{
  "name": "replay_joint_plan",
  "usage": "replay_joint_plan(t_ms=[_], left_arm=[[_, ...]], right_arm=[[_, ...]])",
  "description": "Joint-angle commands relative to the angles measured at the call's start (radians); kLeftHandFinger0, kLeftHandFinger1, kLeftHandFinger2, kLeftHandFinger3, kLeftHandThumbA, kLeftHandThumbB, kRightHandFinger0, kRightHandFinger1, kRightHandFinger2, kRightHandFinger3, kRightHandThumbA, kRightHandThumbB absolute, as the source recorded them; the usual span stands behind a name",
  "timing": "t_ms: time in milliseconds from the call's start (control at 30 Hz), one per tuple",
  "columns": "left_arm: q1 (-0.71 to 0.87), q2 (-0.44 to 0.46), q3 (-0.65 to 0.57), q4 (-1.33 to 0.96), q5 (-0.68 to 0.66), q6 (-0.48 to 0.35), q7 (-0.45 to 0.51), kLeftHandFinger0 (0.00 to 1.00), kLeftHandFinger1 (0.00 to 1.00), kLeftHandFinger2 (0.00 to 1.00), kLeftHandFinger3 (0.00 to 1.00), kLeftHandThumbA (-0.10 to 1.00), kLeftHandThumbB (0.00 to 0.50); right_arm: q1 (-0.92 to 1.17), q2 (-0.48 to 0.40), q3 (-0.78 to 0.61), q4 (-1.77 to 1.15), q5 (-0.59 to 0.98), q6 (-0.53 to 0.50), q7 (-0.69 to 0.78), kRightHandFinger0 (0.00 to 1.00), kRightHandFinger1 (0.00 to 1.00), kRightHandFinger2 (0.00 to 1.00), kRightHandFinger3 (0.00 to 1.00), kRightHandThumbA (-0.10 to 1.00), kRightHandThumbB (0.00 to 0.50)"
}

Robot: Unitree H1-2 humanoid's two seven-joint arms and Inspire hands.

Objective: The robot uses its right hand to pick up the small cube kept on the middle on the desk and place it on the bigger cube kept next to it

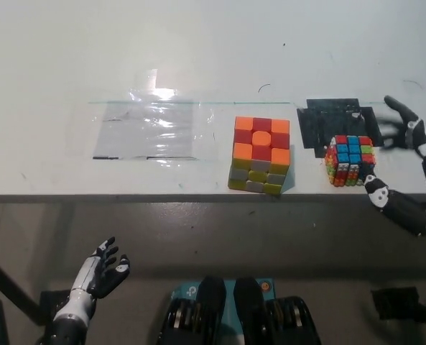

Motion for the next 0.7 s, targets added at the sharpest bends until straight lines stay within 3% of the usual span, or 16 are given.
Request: replay_joint_plan(t_ms=[0, 100, 200, 233, 667], left_arm=[[-0.01, 0.01, 0.006, -0.032, -0.002, -0.027, 0.005, 1.0, 1.0, 1.0, 1.0, 0.37, 0.275], [-0.012, 0.008, 0.01, -0.027, -0.008, -0.028, 0.005, 1.0, 1.0, 1.0, 1.0, 0.35, 0.27], [-0.019, 0.007, 0.009, -0.019, -0.007, -0.033, 0.005, 1.0, 1.0, 1.0, 1.0, 0.35, 0.275], [-0.018, 0.008, 0.007, -0.023, -0.003, -0.024, 0.005, 1.0, 1.0, 1.0, 1.0, 0.37, 0.283], [-0.019, 0.012, 0.003, -0.021, 0.003, -0.033, 0.007, 1.0, 1.0, 1.0, 1.0, 0.38, 0.29]], right_arm=[[-0.053, -0.044, 0.03, -0.004, -0.055, -0.002, 0.079, 1.0, 1.0, 1.0, 1.0, 0.71, 0.373], [-0.088, -0.055, 0.046, 0.031, -0.056, -0.007, 0.097, 1.0, 1.0, 1.0, 1.0, 0.8, 0.446], [-0.115, -0.066, 0.054, 0.061, -0.055, -0.022, 0.115, 1.0, 1.0, 1.0, 1.0, 0.77, 0.459], [-0.134, -0.077, 0.067, 0.085, -0.071, -0.018, 0.132, 1.0, 1.0, 1.0, 1.0, 0.75, 0.495], [-0.306, -0.107, 0.103, 0.374, -0.098, -0.105, 0.153, 1.0, 1.0, 1.0, 1.0, 0.72, 0.5]])
